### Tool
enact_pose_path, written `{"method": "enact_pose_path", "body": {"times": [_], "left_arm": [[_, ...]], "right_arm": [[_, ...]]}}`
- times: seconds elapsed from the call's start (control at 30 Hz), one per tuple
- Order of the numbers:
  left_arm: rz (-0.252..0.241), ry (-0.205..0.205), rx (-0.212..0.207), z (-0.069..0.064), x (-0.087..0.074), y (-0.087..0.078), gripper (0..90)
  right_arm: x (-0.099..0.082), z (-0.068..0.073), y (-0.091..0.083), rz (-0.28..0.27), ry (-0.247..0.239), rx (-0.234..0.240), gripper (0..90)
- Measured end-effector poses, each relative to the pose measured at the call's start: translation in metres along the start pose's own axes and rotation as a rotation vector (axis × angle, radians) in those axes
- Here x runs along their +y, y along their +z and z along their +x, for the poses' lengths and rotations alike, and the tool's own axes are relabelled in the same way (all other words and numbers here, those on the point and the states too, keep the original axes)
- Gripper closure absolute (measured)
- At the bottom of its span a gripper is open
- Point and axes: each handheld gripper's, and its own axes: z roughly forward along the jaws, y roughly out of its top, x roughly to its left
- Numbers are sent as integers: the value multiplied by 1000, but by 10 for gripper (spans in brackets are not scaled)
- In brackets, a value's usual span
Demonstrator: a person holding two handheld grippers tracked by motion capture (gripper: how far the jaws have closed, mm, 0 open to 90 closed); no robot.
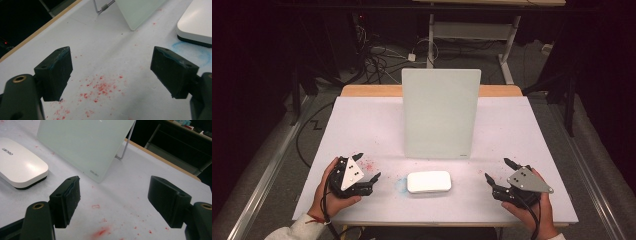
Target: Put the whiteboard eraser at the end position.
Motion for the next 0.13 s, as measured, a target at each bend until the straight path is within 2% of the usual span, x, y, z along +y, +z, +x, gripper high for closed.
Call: {"method": "enact_pose_path", "body": {"times": [0.13], "left_arm": [[-2,-6,-5,-1,1,1,176]], "right_arm": [[-1,-2,0,1,11,-6,261]]}}
